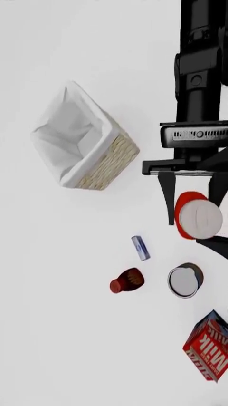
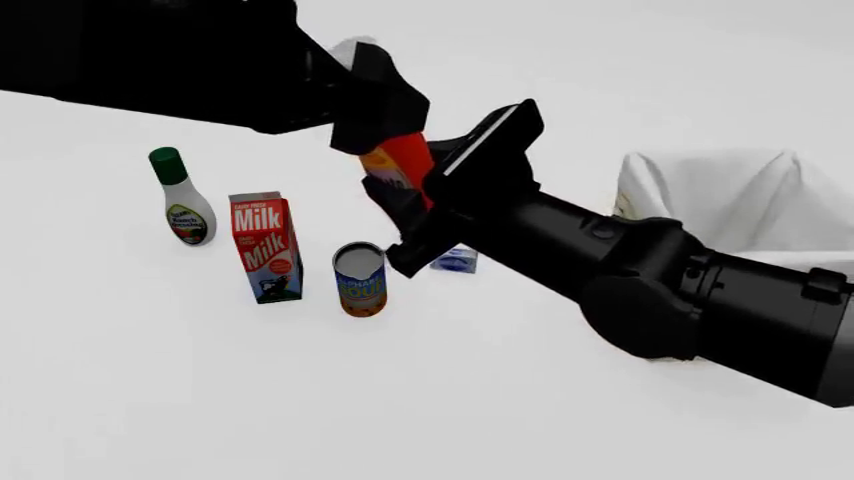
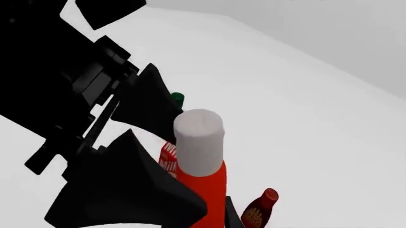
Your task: Pick the ketchup and place it in the basket.
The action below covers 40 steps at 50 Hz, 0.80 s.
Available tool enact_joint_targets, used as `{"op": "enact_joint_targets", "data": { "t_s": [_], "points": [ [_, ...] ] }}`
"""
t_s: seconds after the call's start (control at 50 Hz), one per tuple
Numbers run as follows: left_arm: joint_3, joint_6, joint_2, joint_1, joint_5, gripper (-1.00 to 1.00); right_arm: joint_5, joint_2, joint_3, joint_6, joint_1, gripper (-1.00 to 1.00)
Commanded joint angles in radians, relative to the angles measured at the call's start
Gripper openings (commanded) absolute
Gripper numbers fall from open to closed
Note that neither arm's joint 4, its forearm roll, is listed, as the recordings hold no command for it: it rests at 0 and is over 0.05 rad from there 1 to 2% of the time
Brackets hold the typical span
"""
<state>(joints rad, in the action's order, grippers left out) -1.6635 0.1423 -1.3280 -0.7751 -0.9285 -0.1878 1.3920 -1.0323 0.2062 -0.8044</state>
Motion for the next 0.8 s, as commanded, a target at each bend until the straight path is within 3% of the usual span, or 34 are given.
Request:
{"op": "enact_joint_targets", "data": {
  "t_s": [0.02, 0.38, 0.62, 0.8],
  "points": [
    [-0.011, -0.005, 0.013, -0.028, -0.010, 1.00, -0.007, 0.015, 0.008, -0.002, 0.021, -1.00],
    [-0.035, -0.017, 0.042, 0.016, -0.034, 1.00, -0.004, 0.016, 0.004, -0.010, 0.062, -1.00],
    [0.004, -0.005, 0.078, 0.046, -0.017, 1.00, 0.008, 0.000, 0.004, -0.021, 0.122, -1.00],
    [0.083, 0.009, 0.116, 0.076, 0.039, 1.00, 0.026, -0.022, -0.001, -0.033, 0.182, -1.00]
  ]
}}
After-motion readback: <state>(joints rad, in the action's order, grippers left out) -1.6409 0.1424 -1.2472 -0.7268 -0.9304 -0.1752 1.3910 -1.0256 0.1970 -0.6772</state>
